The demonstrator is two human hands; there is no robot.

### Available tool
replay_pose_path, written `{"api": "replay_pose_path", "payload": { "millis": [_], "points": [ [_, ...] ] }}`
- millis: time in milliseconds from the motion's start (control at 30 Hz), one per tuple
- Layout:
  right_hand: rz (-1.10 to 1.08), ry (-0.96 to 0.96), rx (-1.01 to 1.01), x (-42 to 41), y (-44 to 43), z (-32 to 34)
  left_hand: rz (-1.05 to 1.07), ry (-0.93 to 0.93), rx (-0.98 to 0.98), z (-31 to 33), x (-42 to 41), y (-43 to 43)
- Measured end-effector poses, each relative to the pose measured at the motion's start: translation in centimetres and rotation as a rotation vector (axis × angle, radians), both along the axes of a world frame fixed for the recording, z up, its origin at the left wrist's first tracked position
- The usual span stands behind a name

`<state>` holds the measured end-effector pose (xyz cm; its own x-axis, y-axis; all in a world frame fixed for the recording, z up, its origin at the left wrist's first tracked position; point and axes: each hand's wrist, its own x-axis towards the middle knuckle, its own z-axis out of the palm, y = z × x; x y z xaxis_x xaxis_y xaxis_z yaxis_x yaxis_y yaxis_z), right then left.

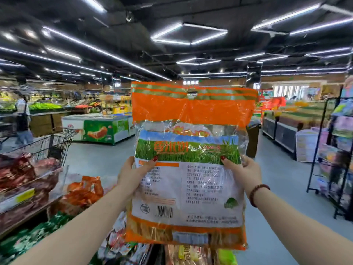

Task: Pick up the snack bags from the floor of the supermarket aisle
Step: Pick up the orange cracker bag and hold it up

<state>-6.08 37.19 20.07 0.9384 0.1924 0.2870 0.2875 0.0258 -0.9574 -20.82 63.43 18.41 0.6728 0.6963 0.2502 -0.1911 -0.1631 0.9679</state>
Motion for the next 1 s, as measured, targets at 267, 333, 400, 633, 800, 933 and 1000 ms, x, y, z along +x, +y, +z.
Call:
{"api": "replay_pose_path", "payload": {
  "millis": [267, 333, 400, 633, 800, 933, 1000],
  "points": [
    [-0.106, 0.024, -0.002, 11.9, 4.1, -0.2, -0.159, 0.003, 0.054, 1.4, 12.6, 5.2],
    [-0.143, 0.040, -0.023, 15.3, 5.7, -0.9, -0.200, 0.018, 0.077, 1.1, 16.0, 6.8],
    [-0.166, 0.053, -0.030, 18.7, 7.5, -1.3, -0.228, 0.001, 0.076, 0.5, 19.4, 8.4],
    [-0.182, 0.164, -0.086, 30.6, 13.2, -2.5, -0.233, 0.059, 0.053, -1.1, 30.7, 14.4],
    [-0.259, 0.200, -0.213, 35.6, 15.6, -4.1, -0.191, 0.132, 0.060, -2.8, 36.8, 16.9],
    [-0.278, 0.192, -0.283, 39.3, 17.1, -4.8, -0.155, 0.183, 0.055, -3.9, 40.2, 18.2],
    [-0.253, 0.207, -0.304, 41.0, 17.8, -4.9, -0.156, 0.202, 0.060, -4.1, 41.5, 18.9]
  ]
}}
